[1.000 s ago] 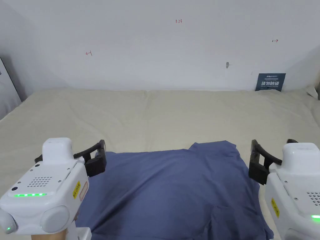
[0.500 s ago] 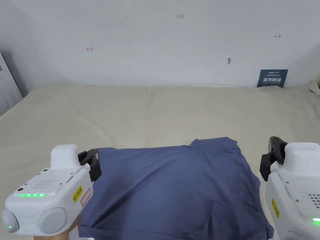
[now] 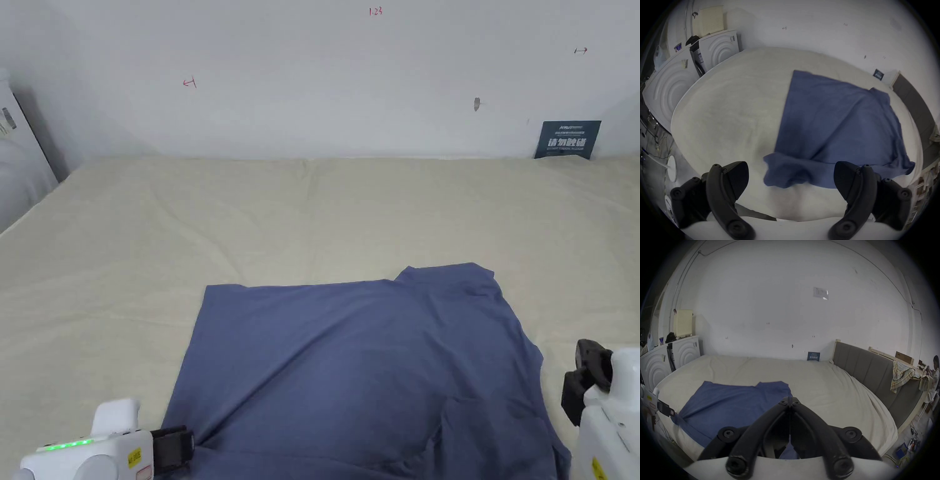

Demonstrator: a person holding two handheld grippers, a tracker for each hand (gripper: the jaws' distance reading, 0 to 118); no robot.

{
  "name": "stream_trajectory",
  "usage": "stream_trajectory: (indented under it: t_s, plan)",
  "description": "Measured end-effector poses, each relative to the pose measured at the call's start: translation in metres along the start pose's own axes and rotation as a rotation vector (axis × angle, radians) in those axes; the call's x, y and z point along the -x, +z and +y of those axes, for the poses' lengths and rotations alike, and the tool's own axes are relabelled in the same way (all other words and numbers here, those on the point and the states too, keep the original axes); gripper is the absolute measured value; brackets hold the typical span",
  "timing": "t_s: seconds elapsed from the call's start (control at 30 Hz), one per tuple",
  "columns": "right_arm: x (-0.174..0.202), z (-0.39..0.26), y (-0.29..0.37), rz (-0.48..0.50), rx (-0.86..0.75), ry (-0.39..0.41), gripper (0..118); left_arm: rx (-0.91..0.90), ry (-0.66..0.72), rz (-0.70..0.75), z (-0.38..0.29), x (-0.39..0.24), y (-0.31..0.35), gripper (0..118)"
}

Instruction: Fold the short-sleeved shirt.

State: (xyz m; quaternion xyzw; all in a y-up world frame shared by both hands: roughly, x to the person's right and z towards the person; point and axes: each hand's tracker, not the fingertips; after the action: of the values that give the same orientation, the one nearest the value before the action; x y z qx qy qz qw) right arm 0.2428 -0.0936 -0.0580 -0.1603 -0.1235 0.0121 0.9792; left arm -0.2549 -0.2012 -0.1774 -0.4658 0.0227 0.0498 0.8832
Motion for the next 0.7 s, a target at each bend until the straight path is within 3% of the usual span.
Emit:
stream_trajectory:
  t_s: [0.07,0.1,0.2,0.23,0.3,0.43,0.7]
  plan:
    - [-0.003,-0.008,0.001,-0.002,0.027,-0.009,0,0.017,0.018,0.014,-0.003,0.008,-0.012,100]
    - [-0.005,-0.011,-0.001,-0.005,0.040,-0.016,0,0.026,0.023,0.017,-0.005,0.009,-0.018,90]
    - [-0.009,-0.021,0.001,-0.016,0.075,-0.026,1,0.061,0.026,-0.017,-0.010,0.011,-0.029,22]
    - [-0.010,-0.023,-0.001,-0.023,0.092,-0.029,8,0.082,0.040,-0.062,-0.012,0.011,-0.032,4]
    - [-0.016,-0.033,-0.002,-0.023,0.139,-0.045,13,0.082,0.046,-0.067,-0.017,0.010,-0.031,4]
    - [-0.027,-0.065,-0.018,-0.006,0.324,-0.074,99,0.003,0.030,-0.085,-0.016,0.009,-0.013,4]
    - [-0.023,-0.144,-0.061,-0.026,0.608,-0.048,99,-0.044,0.020,-0.101,-0.003,0.008,-0.002,4]
